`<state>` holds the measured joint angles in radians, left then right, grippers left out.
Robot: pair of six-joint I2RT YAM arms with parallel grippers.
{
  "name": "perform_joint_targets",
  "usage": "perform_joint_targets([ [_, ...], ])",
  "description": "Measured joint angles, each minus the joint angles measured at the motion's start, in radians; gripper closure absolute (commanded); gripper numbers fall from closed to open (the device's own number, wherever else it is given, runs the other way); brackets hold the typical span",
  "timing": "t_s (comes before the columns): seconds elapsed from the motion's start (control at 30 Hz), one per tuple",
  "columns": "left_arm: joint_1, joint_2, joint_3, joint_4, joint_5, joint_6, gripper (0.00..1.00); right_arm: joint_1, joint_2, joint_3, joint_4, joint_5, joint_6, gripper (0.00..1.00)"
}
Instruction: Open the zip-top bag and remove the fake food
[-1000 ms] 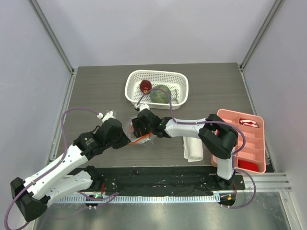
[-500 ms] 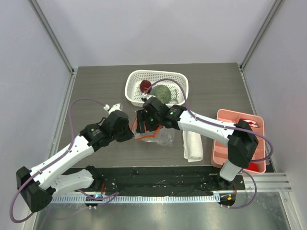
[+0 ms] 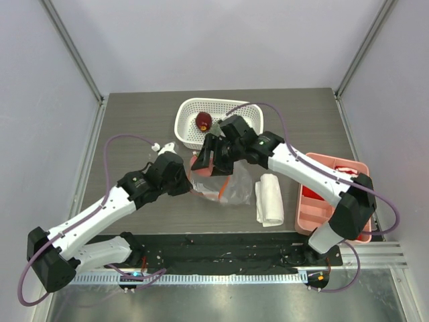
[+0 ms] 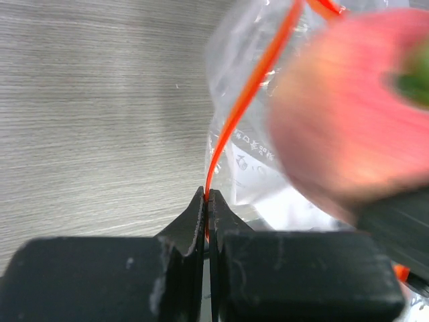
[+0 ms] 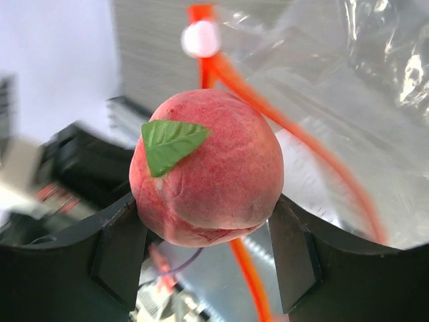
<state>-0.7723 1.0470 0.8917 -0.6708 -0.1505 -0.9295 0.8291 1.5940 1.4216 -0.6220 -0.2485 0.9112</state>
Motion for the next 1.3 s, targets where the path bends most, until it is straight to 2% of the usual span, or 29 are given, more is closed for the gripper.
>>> perform_joint_targets([
  [0.3, 0.0, 0.014, 0.029, -0.056, -0.084, -0.005, 1.0, -0.04, -0.135, 0.0, 0.037, -0.375, 0.03, 0.74],
  [0.37, 0.0, 0.018, 0.051, -0.079, -0.1, -0.005, 1.0, -0.058, -0.162, 0.0, 0.038, -0.419, 0.027, 0.74],
  [0.47, 0.0, 0.018, 0.093, -0.121, -0.126, -0.004, 1.0, -0.151, -0.198, 0.002, 0.033, -0.428, -0.004, 0.74],
  [0.63, 0.001, 0.01, 0.2, -0.209, -0.164, 0.019, 1.0, -0.29, -0.13, 0.119, -0.06, -0.251, -0.159, 0.74],
  [0.87, 0.023, 0.021, 0.413, -0.404, -0.234, 0.103, 1.0, -0.376, 0.089, 0.233, -0.095, 0.065, -0.364, 0.72],
  [1.03, 0.037, 0.105, 0.574, -0.52, -0.298, 0.212, 1.0, -0.426, 0.268, 0.281, -0.086, 0.204, -0.485, 0.67],
  [1.13, 0.04, 0.169, 0.611, -0.547, -0.312, 0.286, 1.0, -0.449, 0.352, 0.316, -0.082, 0.249, -0.542, 0.59],
  [1.3, 0.041, 0.32, 0.592, -0.529, -0.29, 0.364, 1.0, -0.468, 0.454, 0.418, -0.076, 0.277, -0.596, 0.39],
])
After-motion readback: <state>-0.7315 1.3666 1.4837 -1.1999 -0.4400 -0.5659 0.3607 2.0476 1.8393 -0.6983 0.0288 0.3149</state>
